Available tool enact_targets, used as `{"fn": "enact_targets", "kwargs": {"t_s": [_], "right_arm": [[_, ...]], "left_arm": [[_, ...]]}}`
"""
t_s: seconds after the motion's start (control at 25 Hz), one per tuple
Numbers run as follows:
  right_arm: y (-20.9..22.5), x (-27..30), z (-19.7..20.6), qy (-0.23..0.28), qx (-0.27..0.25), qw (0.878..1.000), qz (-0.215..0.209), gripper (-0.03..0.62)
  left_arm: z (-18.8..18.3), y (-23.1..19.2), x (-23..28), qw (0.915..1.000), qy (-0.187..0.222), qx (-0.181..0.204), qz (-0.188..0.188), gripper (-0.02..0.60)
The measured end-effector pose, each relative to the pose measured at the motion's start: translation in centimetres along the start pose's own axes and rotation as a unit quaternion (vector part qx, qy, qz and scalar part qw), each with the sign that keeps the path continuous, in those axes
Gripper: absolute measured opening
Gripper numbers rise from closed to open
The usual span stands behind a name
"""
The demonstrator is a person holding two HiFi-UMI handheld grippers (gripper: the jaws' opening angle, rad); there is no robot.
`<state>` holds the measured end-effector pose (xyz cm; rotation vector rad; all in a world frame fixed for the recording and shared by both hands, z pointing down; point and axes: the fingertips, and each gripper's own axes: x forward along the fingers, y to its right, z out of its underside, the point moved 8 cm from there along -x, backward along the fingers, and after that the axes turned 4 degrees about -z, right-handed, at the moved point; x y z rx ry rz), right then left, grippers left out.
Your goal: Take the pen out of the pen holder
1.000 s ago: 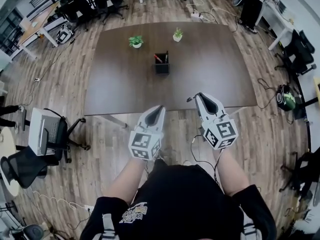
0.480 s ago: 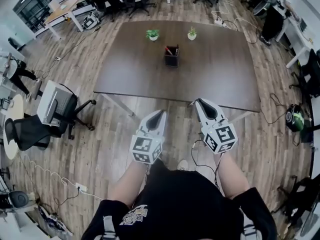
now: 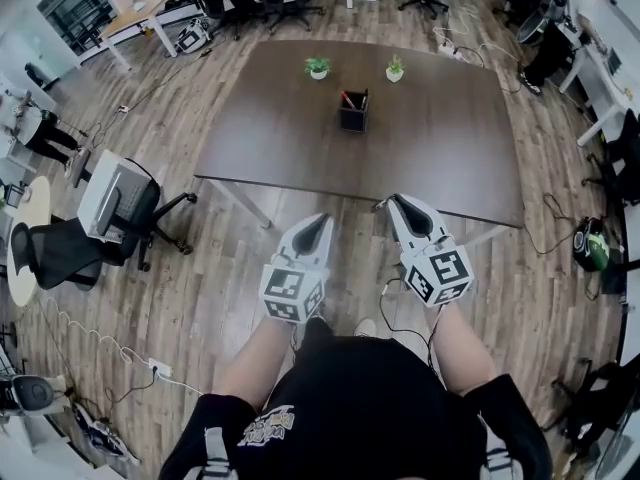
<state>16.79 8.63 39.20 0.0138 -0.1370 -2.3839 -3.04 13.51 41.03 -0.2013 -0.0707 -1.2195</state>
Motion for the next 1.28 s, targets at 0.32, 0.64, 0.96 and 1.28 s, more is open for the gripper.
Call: {"fn": "enact_targets", "kwargs": {"t_s": [0.32, 0.64, 0.96, 1.28], "right_arm": [[0.4, -0.1, 0.2, -0.002, 0.008, 1.000, 0.010, 0.035], [0.6, -0.3, 0.1, -0.001, 0.008, 1.000, 0.010, 0.035], [0.1, -1.0, 0.2, 0.002, 0.007, 1.000, 0.008, 0.035], [-0.3, -2.0, 0.3, 0.002, 0.007, 1.000, 0.009, 0.035]], "left_arm": [[-0.1, 0.1, 0.5, 1.0000, -0.004, -0.002, 0.008, 0.012], [-0.1, 0.3, 0.5, 1.0000, -0.002, -0.003, 0.006, 0.012], [0.2, 0.8, -0.2, 1.0000, 0.000, -0.002, 0.004, 0.012], [0.5, 1.5, -1.0, 1.0000, 0.001, -0.002, 0.004, 0.012]]}}
